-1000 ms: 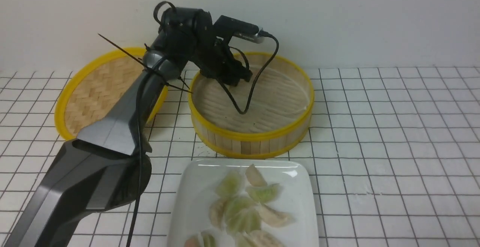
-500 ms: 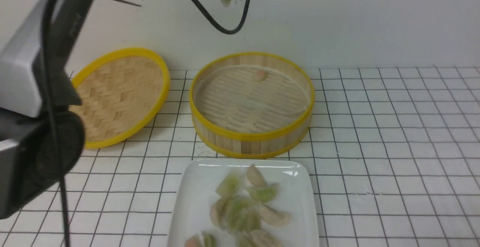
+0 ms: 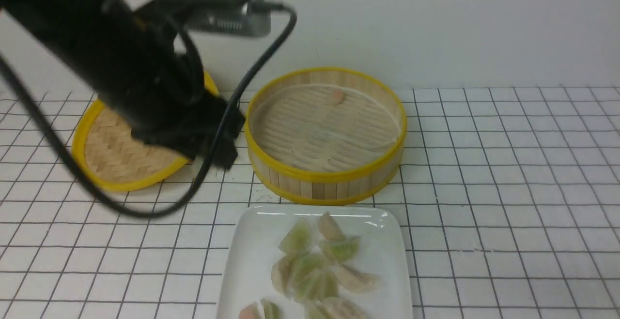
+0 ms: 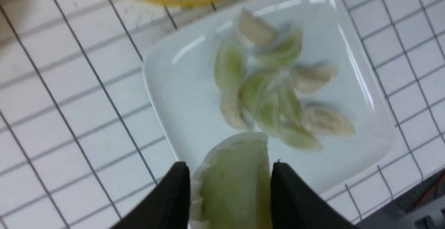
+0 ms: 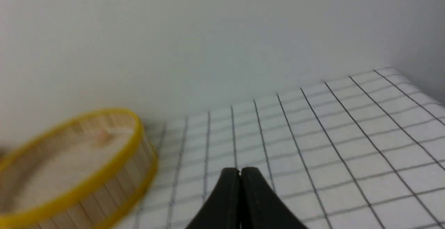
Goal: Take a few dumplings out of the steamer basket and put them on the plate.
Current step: Use the left arm to put the dumpling into the plate
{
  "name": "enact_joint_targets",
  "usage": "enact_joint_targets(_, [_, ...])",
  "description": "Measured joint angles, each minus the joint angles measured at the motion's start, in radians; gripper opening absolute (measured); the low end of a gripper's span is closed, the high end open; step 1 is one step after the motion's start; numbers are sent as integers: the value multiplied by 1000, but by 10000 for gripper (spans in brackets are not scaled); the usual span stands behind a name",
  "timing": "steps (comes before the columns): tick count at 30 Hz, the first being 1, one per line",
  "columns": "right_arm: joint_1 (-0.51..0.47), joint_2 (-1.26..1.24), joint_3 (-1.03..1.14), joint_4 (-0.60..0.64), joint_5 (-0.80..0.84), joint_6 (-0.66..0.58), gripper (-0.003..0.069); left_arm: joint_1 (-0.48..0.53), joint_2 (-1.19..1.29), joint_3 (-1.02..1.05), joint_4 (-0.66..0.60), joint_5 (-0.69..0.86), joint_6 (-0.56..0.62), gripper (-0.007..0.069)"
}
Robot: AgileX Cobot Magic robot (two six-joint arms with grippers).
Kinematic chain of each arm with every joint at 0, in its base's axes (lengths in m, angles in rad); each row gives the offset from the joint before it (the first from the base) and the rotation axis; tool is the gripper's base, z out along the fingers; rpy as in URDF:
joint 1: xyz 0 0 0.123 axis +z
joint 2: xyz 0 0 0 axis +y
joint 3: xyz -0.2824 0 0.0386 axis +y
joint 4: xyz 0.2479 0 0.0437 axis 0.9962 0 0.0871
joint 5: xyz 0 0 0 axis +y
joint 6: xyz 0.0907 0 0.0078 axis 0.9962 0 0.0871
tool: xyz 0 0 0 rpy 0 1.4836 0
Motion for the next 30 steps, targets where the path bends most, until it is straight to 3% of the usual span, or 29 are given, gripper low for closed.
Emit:
enact_joint_targets(4, [0, 0, 0, 151, -114, 31, -10, -48, -19, 198, -39, -151, 80, 263])
enact_joint_targets(9, [0, 0, 0, 184, -170, -17, -10, -112, 46, 306, -58, -297, 173, 263])
enact_joint_targets(17, [0, 0, 0, 193, -189, -60, -10, -123, 197, 308, -71, -448, 182, 263])
enact_joint_targets(23, [0, 20, -95, 183, 19, -67, -10, -124, 241, 308, -72, -493, 180, 358])
enact_joint_targets(26, [0, 156, -248, 146, 208, -82, -10, -124, 242, 304, -72, -506, 163, 456])
enact_joint_targets(30, [0, 395, -423, 130, 397, -119, -10, -124, 242, 270, -63, -475, 155, 480])
